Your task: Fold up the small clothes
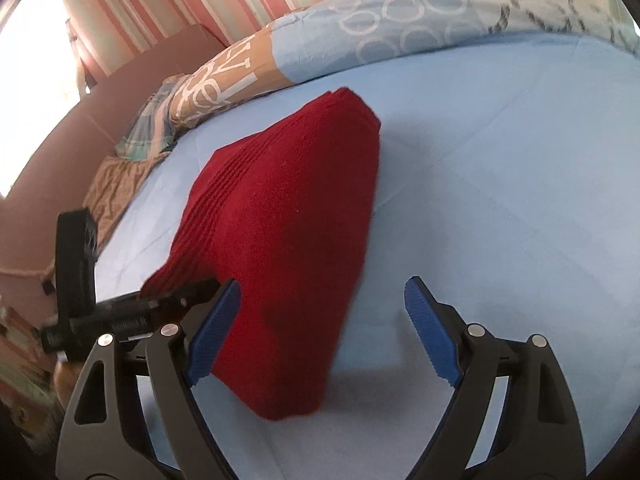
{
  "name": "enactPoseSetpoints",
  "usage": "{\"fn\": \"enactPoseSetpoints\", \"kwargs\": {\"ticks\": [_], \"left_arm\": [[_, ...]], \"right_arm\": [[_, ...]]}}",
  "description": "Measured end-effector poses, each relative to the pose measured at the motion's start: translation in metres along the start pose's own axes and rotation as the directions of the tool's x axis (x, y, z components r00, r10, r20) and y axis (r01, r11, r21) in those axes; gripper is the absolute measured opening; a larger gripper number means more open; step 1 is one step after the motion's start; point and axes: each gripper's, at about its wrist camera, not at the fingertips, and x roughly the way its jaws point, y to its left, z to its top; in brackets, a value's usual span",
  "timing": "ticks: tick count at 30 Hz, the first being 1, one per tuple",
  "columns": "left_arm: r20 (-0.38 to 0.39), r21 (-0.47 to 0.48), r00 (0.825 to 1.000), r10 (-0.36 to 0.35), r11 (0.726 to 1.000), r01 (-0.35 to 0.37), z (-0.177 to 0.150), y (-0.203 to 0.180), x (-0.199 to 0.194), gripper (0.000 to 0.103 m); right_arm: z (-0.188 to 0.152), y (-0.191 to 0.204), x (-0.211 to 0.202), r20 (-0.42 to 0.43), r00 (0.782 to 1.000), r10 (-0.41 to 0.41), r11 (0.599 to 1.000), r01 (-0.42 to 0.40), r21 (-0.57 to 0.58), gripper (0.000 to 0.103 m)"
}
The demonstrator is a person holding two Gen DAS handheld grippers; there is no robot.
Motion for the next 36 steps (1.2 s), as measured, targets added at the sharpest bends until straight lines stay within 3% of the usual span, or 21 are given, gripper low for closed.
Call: {"fn": "enactPoseSetpoints", "kwargs": {"ticks": [4,9,13,14,15,17,22,25,28,32,36], "left_arm": [[0.045,0.098,0.996,0.075,0.992,-0.079,-0.009,-0.012,-0.004,0.070],[0.088,0.178,0.988,0.128,0.974,-0.142,-0.016,-0.020,-0.005,0.068],[0.075,0.133,0.992,0.101,0.985,-0.110,-0.011,-0.013,0.002,0.068],[0.074,0.123,0.993,0.092,0.987,-0.101,-0.010,-0.013,0.003,0.068],[0.075,0.116,0.994,0.084,0.989,-0.093,-0.009,-0.013,0.004,0.067],[0.078,0.115,0.994,0.080,0.989,-0.089,-0.007,-0.014,0.005,0.066],[0.088,0.104,0.994,0.066,0.992,-0.075,0.000,-0.017,0.004,0.054],[0.102,0.118,0.991,0.085,0.988,-0.097,0.002,-0.026,0.003,0.045],[0.120,0.105,0.990,0.069,0.991,-0.082,0.006,-0.031,-0.006,0.033],[0.135,0.107,0.990,0.052,0.992,-0.066,0.006,-0.050,-0.011,0.029],[0.167,0.163,0.986,0.024,0.985,-0.052,-0.001,-0.094,-0.023,0.029]], "right_arm": [[0.005,-0.005,0.017,-0.043,0.995,0.095,0.994,-0.092,0.065,0.085],[0.003,-0.011,0.038,-0.102,0.985,0.137,0.985,-0.125,0.119,0.085],[0.003,-0.014,0.048,-0.102,0.983,0.150,0.980,-0.134,0.145,0.084],[0.003,-0.012,0.048,-0.098,0.984,0.150,0.981,-0.136,0.136,0.082],[0.004,-0.010,0.049,-0.095,0.983,0.160,0.981,-0.148,0.125,0.073],[0.004,-0.007,0.050,-0.092,0.986,0.138,0.985,-0.128,0.113,0.069],[0.003,-0.005,0.046,-0.085,0.990,0.109,0.992,-0.103,0.069,0.045],[0.007,0.006,0.044,-0.076,0.995,0.065,0.998,-0.065,0.013,0.038],[0.009,0.015,0.032,-0.025,0.999,0.030,0.998,-0.031,-0.051,0.033],[0.011,0.014,0.012,0.038,0.999,0.000,0.995,0.003,-0.098,0.031],[0.007,-0.007,-0.026,0.084,0.996,-0.021,0.992,0.031,-0.124,0.031]]}}
